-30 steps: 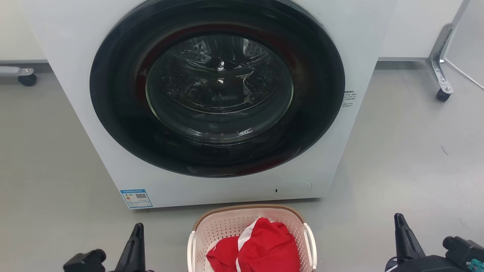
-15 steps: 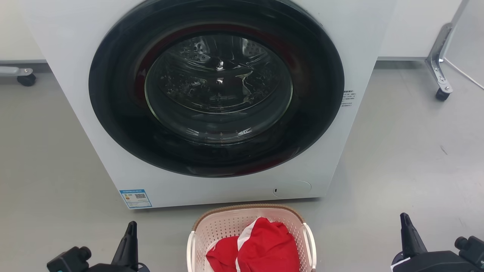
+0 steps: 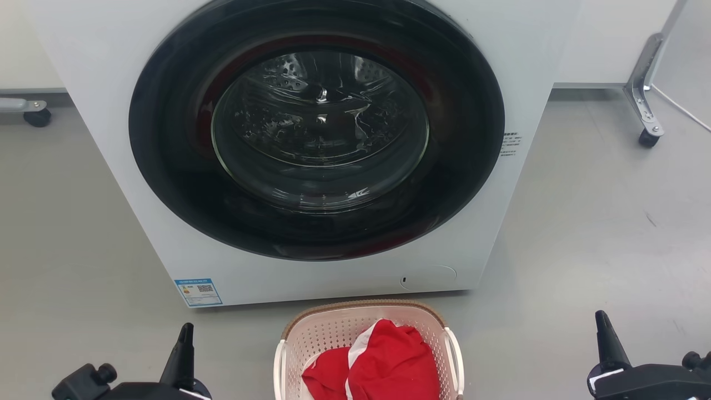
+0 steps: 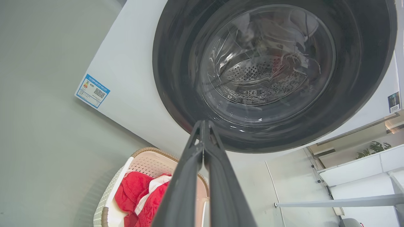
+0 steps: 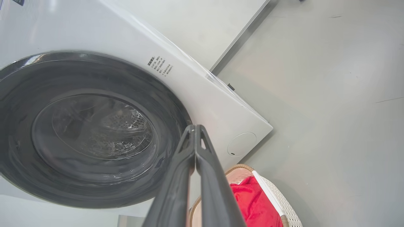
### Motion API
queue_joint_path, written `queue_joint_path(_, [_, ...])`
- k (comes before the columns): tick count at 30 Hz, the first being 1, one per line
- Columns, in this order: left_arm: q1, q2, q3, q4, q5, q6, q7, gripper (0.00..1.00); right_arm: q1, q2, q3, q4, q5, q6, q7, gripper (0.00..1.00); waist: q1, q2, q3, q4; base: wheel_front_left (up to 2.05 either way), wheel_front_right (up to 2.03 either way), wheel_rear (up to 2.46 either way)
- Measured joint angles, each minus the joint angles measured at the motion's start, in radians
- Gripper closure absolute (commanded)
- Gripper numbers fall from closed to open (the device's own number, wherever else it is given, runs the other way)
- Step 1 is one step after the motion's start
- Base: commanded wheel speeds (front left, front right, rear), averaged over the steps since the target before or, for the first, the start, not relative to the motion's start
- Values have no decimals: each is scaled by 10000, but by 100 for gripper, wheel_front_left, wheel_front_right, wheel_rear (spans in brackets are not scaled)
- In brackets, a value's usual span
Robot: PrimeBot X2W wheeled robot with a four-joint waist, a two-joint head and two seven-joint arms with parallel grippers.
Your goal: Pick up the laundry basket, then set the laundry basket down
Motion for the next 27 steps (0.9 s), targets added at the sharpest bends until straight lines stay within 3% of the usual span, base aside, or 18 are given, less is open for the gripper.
queue_joint_path(27, [-460,-322,1041,545,-3657,-711,869,100,-374,470,-1166,316,3601,667,970,100,0,0,16,-44,0,0,0])
